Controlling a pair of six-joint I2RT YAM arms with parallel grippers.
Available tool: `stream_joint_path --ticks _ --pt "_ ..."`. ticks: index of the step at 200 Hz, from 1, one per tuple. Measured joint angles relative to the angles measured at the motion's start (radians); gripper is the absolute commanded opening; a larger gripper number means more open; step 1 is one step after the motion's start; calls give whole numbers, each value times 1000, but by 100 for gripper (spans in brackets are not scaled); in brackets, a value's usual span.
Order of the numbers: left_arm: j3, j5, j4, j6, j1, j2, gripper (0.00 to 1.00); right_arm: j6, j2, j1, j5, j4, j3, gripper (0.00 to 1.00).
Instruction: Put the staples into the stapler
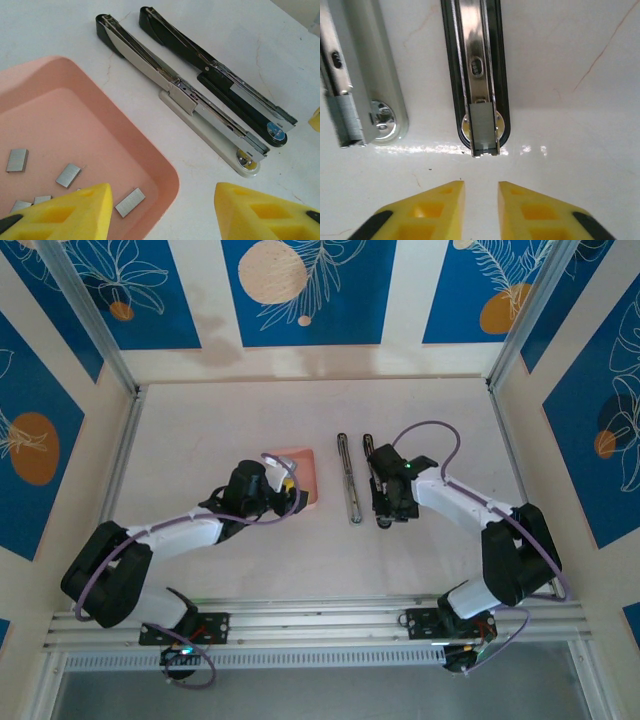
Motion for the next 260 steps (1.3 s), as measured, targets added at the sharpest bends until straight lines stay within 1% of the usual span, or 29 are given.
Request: stream_joint_path --ticks 21,39,80,122,164,221,260 --pt "-2 0 5 0 0 -1 57 -37 20 -30 7 -9 83 51" --pt "-2 -4 5 0 0 -1 58 -74 81 -63 14 -1 179 57" --pt "0 -18 5 0 0 -1 58 -173 302 -119 26 29 374 61" --pt "5 -42 2 2 0 -2 59 -258 498 -150 29 38 539 61" --pt "24 -57 -12 25 0 -2 60 -308 613 -171 11 44 670 59" --pt "37 -60 -28 27 0 -2 59 -353 735 -182 -13 55 780 44" --pt "37 -60 -42 27 0 -2 59 -367 773 -182 -19 54 797 33"
